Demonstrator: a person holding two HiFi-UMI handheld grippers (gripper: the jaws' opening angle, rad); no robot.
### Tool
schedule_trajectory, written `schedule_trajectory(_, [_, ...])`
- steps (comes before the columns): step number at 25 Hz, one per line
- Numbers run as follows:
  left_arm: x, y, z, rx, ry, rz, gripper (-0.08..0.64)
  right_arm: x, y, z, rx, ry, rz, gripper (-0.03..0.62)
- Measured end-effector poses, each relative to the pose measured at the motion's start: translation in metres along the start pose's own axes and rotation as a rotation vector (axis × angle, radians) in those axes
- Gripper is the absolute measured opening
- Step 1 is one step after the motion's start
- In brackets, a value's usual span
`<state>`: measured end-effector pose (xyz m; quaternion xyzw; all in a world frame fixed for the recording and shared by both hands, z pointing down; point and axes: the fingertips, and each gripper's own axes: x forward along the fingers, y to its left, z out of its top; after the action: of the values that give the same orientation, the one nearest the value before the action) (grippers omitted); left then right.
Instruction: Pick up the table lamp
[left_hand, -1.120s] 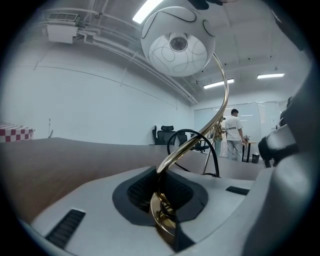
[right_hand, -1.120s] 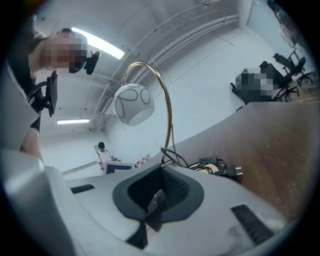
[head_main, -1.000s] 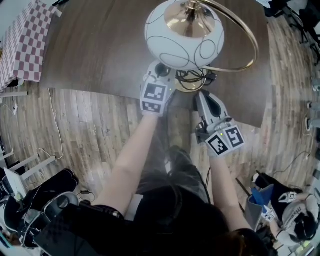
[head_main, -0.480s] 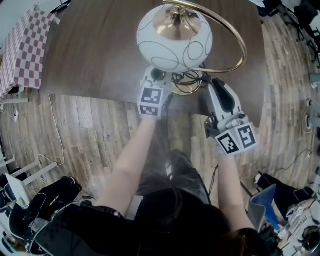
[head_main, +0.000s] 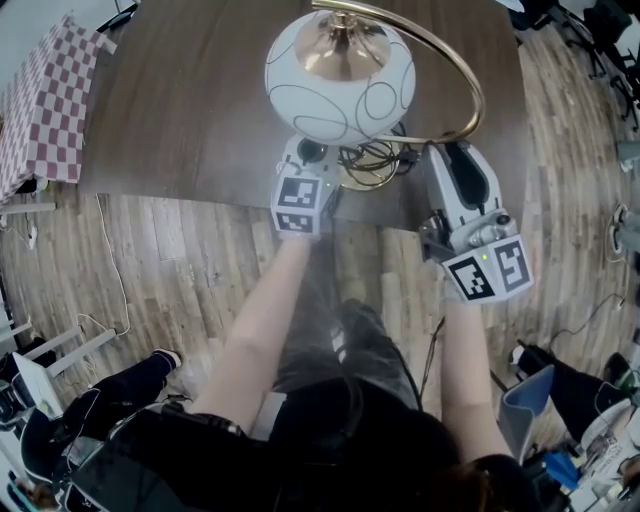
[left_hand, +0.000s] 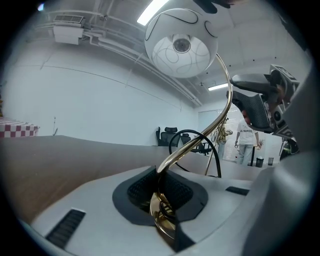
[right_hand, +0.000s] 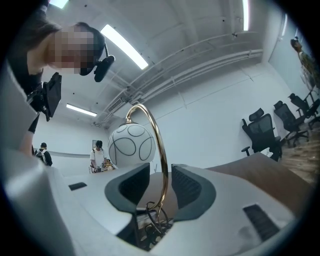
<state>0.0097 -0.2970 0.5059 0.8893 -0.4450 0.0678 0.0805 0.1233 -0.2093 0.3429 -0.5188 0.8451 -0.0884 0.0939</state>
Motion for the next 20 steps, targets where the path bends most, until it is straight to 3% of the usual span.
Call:
schedule_trajectory(11, [0.0,0.0,0.001,-0.003,-0.001,0.002,0.026,0.022,0.009,0.048,-0.081,-0.063,0.048,0.141])
schedule_trajectory(20, [0.0,-0.001,0.001,-0.003,-0.002,-0.001,0.026,0.033,0.01,0.061,-0.1,-0.064,0.058,0.126])
